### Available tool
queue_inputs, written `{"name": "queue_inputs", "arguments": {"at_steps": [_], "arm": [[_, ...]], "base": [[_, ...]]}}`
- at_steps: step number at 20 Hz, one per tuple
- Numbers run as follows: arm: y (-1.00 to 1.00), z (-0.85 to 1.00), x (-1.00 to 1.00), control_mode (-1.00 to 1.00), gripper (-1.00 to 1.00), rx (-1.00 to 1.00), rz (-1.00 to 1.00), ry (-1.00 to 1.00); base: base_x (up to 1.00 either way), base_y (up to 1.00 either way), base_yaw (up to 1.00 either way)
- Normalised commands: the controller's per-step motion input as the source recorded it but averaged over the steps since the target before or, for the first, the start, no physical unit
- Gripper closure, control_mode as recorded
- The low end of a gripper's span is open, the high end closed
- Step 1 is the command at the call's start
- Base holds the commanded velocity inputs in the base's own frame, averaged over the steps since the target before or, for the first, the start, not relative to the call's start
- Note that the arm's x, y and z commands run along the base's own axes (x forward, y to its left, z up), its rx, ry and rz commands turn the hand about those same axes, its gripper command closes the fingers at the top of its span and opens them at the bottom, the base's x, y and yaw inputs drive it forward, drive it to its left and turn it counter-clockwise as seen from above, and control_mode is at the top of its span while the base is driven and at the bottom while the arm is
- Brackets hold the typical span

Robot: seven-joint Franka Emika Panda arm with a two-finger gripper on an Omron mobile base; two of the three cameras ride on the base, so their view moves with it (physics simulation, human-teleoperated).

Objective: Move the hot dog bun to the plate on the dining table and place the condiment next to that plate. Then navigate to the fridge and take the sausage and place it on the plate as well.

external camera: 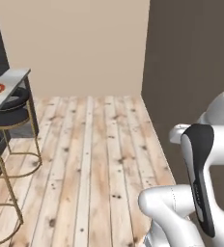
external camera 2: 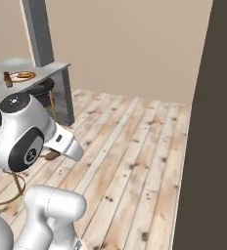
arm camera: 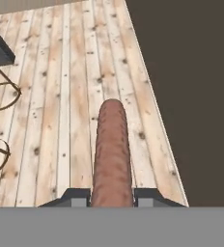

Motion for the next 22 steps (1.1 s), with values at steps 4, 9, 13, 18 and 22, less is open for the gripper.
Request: {"name": "queue_inputs", "arguments": {"at_steps": [4,9,13,18,22], "arm": [[0.00,0.00,0.00,1.00,1.00,0.00,0.00,0.00],[0.00,0.00,0.00,1.00,1.00,0.00,0.00,0.00],[0.00,0.00,0.00,1.00,1.00,0.00,0.00,0.00],[0.00,0.00,0.00,1.00,1.00,0.00,0.00,0.00],[0.00,0.00,0.00,1.00,1.00,0.00,0.00,0.00]], "base": [[1.00,-0.23,0.56],[1.00,-0.22,0.58],[1.00,-0.28,0.57],[1.00,-0.35,0.57],[1.00,-0.38,0.56]]}}
